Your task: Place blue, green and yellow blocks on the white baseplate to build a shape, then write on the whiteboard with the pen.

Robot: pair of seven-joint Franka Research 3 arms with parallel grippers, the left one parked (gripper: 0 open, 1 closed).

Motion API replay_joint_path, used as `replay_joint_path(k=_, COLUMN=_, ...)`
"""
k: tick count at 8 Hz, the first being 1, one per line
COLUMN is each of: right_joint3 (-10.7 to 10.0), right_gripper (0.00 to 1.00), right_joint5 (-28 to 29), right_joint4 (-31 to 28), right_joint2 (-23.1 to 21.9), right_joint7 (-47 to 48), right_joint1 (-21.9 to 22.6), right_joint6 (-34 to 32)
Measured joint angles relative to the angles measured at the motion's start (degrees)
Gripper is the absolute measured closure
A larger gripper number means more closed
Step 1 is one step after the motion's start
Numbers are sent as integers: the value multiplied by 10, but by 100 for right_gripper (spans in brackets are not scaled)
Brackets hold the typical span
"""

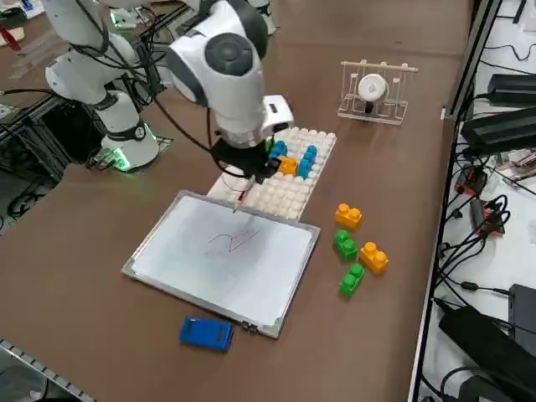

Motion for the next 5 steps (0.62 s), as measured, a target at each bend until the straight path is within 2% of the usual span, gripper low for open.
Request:
replay_joint_path(k=3, right_joint3=0, right_gripper=82, right_joint5=-30, right_joint4=51, right_joint2=75, right_joint7=-6, right_joint1=12, right_joint6=35)
replay_joint_path(k=5, right_joint3=0, right_gripper=82, right_joint5=-42, right_joint4=82, right_joint2=109, right_joint7=-60, right_joint1=20, right_joint6=46)
